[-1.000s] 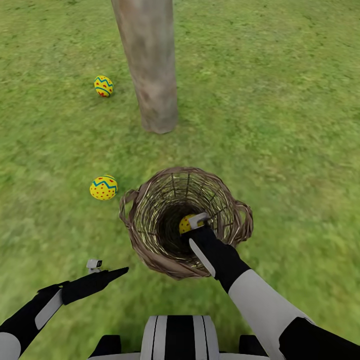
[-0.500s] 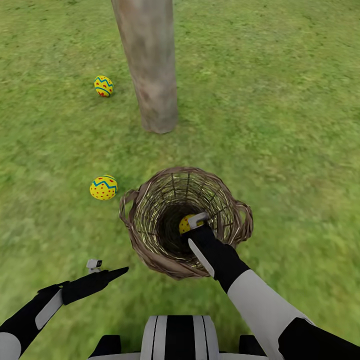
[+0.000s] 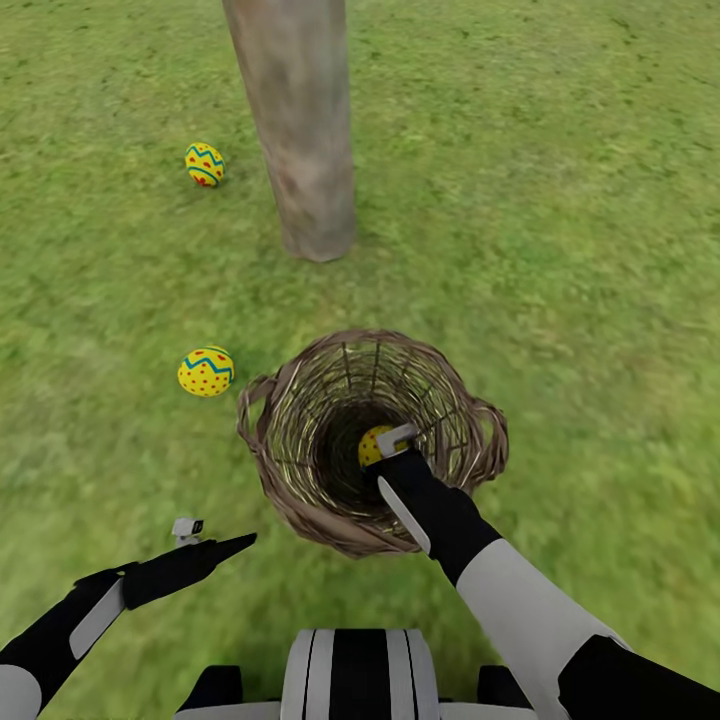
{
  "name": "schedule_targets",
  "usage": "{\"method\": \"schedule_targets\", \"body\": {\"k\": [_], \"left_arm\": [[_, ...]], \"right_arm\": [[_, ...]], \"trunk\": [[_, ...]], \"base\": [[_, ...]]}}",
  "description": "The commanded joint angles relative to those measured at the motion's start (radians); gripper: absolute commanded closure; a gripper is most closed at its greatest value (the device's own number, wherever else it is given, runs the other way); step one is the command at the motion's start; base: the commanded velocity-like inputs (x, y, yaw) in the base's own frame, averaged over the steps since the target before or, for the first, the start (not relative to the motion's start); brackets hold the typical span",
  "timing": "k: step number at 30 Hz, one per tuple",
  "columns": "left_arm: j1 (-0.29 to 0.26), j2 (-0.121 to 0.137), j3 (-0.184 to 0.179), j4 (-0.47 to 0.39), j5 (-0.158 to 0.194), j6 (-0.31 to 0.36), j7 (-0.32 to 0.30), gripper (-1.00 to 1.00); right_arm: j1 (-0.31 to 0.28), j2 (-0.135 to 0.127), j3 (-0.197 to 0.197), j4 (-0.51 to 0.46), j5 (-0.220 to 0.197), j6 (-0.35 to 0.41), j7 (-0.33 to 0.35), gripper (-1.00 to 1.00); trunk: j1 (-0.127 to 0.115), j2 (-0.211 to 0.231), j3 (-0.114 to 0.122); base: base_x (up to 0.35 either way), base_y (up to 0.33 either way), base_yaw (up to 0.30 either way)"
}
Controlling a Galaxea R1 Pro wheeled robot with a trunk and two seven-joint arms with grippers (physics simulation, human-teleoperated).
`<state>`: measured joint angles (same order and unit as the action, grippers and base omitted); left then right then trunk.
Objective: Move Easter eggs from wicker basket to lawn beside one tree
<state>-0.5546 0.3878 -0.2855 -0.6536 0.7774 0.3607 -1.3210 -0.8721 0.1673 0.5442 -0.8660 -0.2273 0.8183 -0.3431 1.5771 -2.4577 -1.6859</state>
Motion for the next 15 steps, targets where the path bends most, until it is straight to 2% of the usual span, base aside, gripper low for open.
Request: {"method": "schedule_targets", "body": {"k": [1, 5, 7, 15], "left_arm": [[-0.001, 0.002, -0.006, 0.000, 0.010, 0.011, -0.001, -1.00], [-0.001, 0.002, -0.006, 0.000, 0.010, 0.011, -0.001, -1.00], [-0.001, 0.002, -0.006, 0.000, 0.010, 0.011, -0.001, -1.00], [-0.001, 0.002, -0.006, -0.001, 0.009, 0.011, -0.001, -1.00]], "right_arm": [[-0.001, 0.000, 0.003, -0.001, -0.010, 0.002, -0.010, -1.00], [-0.001, 0.000, 0.003, -0.001, -0.010, 0.002, -0.010, -1.00], [-0.001, 0.000, 0.003, -0.001, -0.010, 0.003, -0.010, -1.00], [-0.001, 0.000, 0.002, -0.001, -0.009, 0.002, -0.010, -1.00]], "trunk": [[0.000, 0.000, -0.002], [0.000, 0.000, -0.005], [0.008, -0.014, -0.012], [0.008, -0.014, -0.012]], "base": [[0.000, 0.000, 0.000], [0.000, 0.000, 0.000], [0.000, 0.000, 0.000], [0.000, 0.000, 0.000]]}}
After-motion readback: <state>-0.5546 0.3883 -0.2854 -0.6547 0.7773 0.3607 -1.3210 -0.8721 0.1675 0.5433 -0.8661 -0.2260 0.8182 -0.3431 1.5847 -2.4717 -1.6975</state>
